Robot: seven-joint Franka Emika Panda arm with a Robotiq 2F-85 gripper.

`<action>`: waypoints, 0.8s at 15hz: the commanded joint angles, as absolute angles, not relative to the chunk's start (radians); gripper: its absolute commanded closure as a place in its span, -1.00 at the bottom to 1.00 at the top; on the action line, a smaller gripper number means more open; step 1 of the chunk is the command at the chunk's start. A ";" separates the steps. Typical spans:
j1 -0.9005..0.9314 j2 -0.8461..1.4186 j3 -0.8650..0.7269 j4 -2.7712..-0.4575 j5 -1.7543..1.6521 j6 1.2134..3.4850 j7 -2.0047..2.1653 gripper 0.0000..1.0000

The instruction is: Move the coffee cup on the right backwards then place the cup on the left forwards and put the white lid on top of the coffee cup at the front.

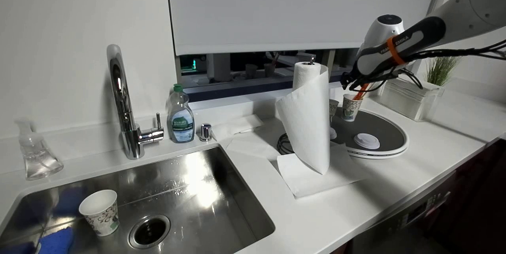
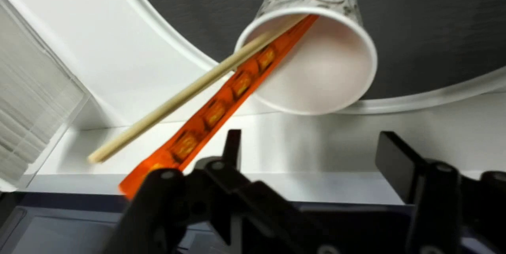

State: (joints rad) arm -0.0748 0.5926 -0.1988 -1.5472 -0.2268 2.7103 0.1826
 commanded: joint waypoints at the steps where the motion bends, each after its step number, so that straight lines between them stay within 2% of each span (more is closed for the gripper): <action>1: -0.018 0.473 -0.256 -1.626 -0.253 2.640 0.211 -1.00; 3: -0.011 0.430 -0.244 -1.651 -0.255 2.620 0.196 -1.00; 7: -0.075 0.365 -0.093 -1.713 -0.115 2.601 0.016 -1.00; 10: -0.067 0.381 -0.073 -1.708 -0.104 2.478 -0.016 -1.00; 12: -0.033 0.385 -0.116 -1.720 -0.200 2.382 0.027 -1.00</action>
State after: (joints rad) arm -0.0515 0.3960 -0.0877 -1.6852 -0.1391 2.4882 0.0271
